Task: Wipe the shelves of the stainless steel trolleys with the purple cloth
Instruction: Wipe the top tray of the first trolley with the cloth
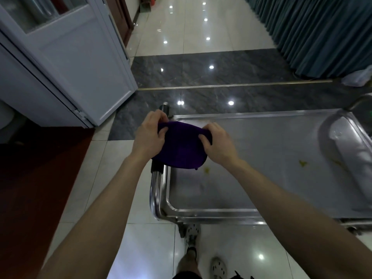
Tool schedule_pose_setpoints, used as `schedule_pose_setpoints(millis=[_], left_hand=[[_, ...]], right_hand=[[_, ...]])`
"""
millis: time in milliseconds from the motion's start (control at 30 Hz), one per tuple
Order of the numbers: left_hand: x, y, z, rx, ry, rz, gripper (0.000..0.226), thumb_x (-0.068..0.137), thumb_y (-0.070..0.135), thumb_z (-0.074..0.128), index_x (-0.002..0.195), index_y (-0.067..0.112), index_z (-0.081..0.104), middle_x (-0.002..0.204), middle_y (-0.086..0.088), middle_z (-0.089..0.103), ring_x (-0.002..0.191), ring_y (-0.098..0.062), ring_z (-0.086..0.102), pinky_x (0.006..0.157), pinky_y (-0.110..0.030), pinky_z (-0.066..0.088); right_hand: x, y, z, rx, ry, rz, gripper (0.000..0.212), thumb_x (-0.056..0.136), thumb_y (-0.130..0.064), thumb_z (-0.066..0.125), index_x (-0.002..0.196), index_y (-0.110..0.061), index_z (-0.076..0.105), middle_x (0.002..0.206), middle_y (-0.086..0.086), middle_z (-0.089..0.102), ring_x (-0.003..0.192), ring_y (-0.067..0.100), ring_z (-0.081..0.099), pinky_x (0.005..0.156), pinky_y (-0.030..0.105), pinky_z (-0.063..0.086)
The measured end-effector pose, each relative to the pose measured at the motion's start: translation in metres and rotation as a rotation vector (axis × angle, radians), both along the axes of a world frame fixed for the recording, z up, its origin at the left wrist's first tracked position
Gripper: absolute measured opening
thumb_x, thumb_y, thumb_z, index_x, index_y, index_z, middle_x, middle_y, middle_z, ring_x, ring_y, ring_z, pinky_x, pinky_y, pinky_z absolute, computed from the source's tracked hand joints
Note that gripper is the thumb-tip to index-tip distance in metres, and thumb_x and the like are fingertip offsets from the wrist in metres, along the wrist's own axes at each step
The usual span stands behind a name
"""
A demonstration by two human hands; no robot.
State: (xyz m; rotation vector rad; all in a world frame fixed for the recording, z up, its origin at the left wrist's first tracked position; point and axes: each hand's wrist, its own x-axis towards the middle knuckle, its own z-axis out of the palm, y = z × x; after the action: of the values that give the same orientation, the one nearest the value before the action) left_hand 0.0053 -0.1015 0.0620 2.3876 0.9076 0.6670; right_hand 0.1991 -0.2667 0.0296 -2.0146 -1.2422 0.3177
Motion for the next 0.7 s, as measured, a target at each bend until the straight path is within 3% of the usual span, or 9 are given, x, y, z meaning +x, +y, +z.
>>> schedule_pose_setpoints(millis=[167, 333, 467, 533, 600, 700], left_hand=[[-0.002, -0.056, -0.009, -0.047, -0.056, -0.056, 0.032, 0.098, 0.004, 0.069, 0.106, 0.033, 0.057, 0.112, 0.011, 0.06, 0.104, 0.004, 0.057, 0.09, -0.014, 0.044], [-0.005, -0.076, -0.026, -0.113, -0.005, -0.108, 0.028, 0.099, 0.008, 0.071, 0.106, 0.033, 0.062, 0.109, 0.014, 0.063, 0.102, -0.002, 0.061, 0.091, -0.026, 0.053], [-0.002, -0.071, -0.054, -0.066, 0.194, -0.086, 0.027, 0.101, 0.013, 0.072, 0.124, 0.026, 0.069, 0.127, 0.009, 0.065, 0.117, -0.015, 0.063, 0.107, -0.039, 0.054], [-0.005, -0.064, -0.067, 0.027, 0.25, -0.071, 0.029, 0.1, 0.014, 0.073, 0.128, 0.023, 0.072, 0.134, 0.004, 0.065, 0.128, -0.023, 0.059, 0.115, -0.044, 0.047], [-0.008, -0.054, -0.074, 0.103, 0.188, -0.036, 0.028, 0.099, 0.014, 0.072, 0.126, 0.02, 0.074, 0.135, -0.001, 0.066, 0.131, -0.026, 0.058, 0.118, -0.046, 0.044], [-0.007, -0.035, -0.08, 0.116, 0.162, 0.044, 0.035, 0.099, 0.017, 0.071, 0.134, 0.019, 0.07, 0.145, -0.004, 0.06, 0.14, -0.027, 0.052, 0.122, -0.048, 0.041]], right_hand=[[-0.004, -0.067, -0.016, 0.015, 0.01, -0.034, 0.009, 0.107, -0.023, 0.062, 0.114, -0.017, 0.065, 0.106, -0.008, 0.059, 0.091, 0.009, 0.057, 0.078, 0.017, 0.044], [-0.004, -0.097, -0.026, 0.048, -0.003, -0.085, 0.017, 0.108, -0.027, 0.058, 0.122, -0.018, 0.065, 0.115, -0.007, 0.059, 0.095, 0.013, 0.06, 0.085, 0.032, 0.055], [-0.008, -0.089, -0.053, -0.235, 0.001, -0.123, 0.045, 0.11, -0.03, 0.059, 0.151, -0.014, 0.052, 0.144, 0.004, 0.052, 0.12, 0.025, 0.059, 0.102, 0.044, 0.055], [-0.018, -0.088, -0.074, -0.371, -0.046, -0.111, 0.057, 0.108, -0.032, 0.062, 0.159, -0.013, 0.043, 0.154, 0.01, 0.046, 0.137, 0.03, 0.051, 0.114, 0.046, 0.047], [-0.037, -0.089, -0.095, -0.398, -0.089, -0.074, 0.06, 0.108, -0.037, 0.061, 0.161, -0.018, 0.042, 0.161, 0.01, 0.041, 0.148, 0.031, 0.042, 0.122, 0.048, 0.039], [-0.069, -0.084, -0.124, -0.475, -0.15, 0.03, 0.066, 0.109, -0.05, 0.052, 0.168, -0.032, 0.03, 0.177, 0.008, 0.02, 0.166, 0.029, 0.01, 0.132, 0.056, 0.018]])
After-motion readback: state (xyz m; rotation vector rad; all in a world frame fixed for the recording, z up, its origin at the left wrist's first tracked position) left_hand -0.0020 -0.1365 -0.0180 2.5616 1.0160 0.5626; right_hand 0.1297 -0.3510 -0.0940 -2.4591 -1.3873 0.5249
